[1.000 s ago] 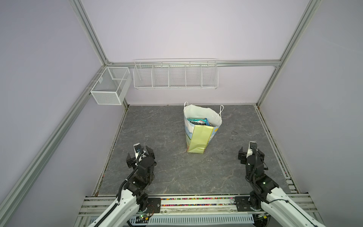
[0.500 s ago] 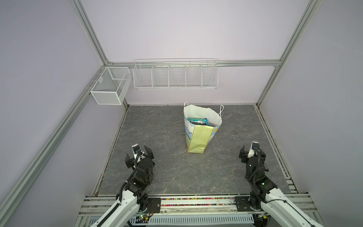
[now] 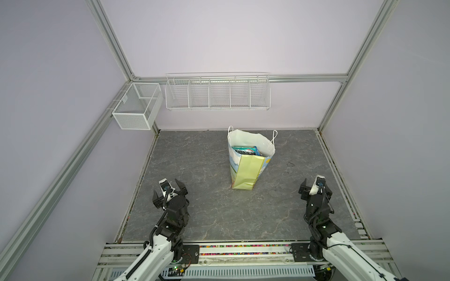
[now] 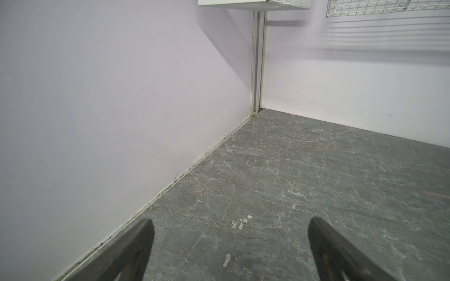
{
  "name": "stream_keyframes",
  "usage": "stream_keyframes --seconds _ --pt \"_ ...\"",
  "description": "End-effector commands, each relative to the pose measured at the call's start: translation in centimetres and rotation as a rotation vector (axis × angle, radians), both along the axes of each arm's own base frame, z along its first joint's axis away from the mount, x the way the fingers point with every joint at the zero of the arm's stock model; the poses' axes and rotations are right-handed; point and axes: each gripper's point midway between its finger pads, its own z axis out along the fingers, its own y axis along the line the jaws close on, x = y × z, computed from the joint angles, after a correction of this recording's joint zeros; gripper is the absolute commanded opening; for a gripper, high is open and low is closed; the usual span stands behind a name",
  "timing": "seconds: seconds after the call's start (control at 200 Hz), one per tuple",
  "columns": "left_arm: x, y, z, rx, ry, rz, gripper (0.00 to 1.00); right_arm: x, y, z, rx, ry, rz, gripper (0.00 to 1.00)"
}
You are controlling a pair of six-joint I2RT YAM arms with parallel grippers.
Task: Place the snacks into the paper bag
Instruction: Reset both arms
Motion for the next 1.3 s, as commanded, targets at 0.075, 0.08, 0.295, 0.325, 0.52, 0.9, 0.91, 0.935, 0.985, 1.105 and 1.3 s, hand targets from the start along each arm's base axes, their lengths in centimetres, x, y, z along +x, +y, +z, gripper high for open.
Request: stream_keyframes --seconds 0.075,0.08,0.295,0.325,0.52,0.9,0.91,0.935,0.985,1.105,1.3 --pt "0.5 0.2 0.2 -0.016 -0.025 0.016 0.99 0.6 0.0 0.5 0.017 -0.046 0.005 0.88" --pt "0.5 0.2 0.2 -0.016 -0.025 0.017 0.99 0.6 0.0 0.4 0.017 -0.045 0.005 0.88" --pt "0.8 0.6 0.3 -0.027 -0.034 0.055 0.99 1.7 0.4 0.5 -0.002 -0.065 0.033 0.88" --pt "0.9 0.6 0.4 -0.028 -0.037 0.055 0.99 1.9 0.4 0.5 -0.006 -0.064 0.033 0.89" --pt "1.2 0.8 0.1 -0.025 -0.038 0.062 0.99 3.1 1.0 0.4 -0.039 -0.061 0.057 0.88" --pt "1.7 1.3 0.0 -0.045 -0.051 0.067 0.99 4.0 1.4 0.4 -0.031 -0.088 0.079 0.88" --pt "1.7 1.3 -0.1 -0.045 -0.051 0.066 0.99 4.1 1.4 0.4 -0.029 -0.091 0.081 0.88" --pt "1.7 1.3 0.0 -0.045 -0.052 0.069 0.99 4.1 1.3 0.3 -0.027 -0.097 0.077 0.89" --pt "1.7 1.4 -0.1 -0.045 -0.054 0.071 0.99 4.3 1.3 0.4 -0.027 -0.109 0.077 0.89" --pt "1.9 1.6 -0.2 -0.049 -0.057 0.072 0.99 4.3 1.2 0.4 -0.039 -0.137 0.068 0.89" --pt "2.3 1.7 -0.2 -0.055 -0.061 0.067 0.99 4.2 0.3 0.5 -0.035 -0.146 0.025 0.88"
